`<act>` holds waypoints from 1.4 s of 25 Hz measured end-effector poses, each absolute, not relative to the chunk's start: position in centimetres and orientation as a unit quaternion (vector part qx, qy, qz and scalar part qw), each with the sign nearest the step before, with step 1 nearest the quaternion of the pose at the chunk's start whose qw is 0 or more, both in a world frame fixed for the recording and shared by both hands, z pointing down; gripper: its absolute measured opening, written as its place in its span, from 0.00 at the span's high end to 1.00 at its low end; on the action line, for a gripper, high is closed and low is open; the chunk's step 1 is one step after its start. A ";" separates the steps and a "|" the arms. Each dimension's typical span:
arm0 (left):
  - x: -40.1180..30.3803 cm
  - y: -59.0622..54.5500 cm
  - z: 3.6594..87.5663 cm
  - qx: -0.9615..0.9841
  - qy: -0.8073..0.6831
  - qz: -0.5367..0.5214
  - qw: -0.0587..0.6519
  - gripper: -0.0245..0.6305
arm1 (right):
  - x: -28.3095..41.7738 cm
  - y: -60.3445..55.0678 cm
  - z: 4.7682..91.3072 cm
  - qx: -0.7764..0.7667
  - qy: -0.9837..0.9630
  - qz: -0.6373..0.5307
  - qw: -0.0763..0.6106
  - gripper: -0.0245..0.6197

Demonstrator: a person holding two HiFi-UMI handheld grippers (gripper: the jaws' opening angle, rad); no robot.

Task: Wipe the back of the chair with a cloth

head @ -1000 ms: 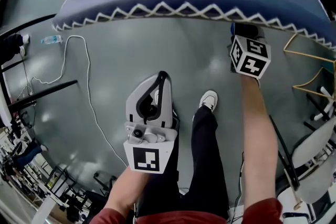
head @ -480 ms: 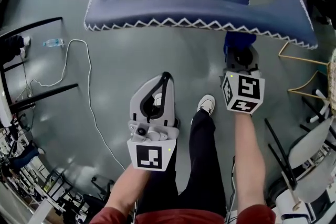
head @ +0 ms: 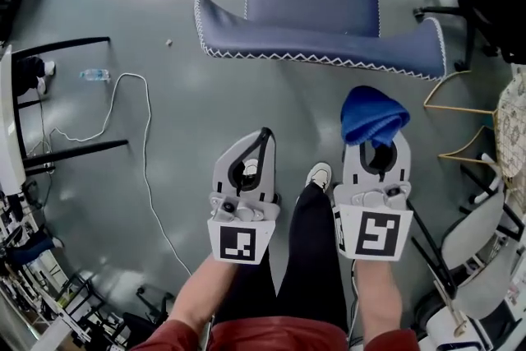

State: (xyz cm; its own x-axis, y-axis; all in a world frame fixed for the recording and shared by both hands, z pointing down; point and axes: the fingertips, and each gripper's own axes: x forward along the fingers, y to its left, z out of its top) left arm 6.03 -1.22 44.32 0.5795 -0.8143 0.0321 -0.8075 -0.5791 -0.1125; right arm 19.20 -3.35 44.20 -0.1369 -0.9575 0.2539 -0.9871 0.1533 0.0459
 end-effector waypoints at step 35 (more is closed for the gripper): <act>3.9 -1.5 46.1 -0.874 0.482 -0.059 0.023 0.94 | 19.6 -9.6 52.9 0.661 -0.727 0.115 0.144 0.87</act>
State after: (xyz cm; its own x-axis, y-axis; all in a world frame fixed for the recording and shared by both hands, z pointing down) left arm 3.86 -1.54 46.08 0.5288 -0.8449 0.0809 -0.8394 -0.5347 -0.0971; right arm 19.61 -9.59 52.93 -0.0851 -0.9283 0.3620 -0.9947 0.0999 0.0224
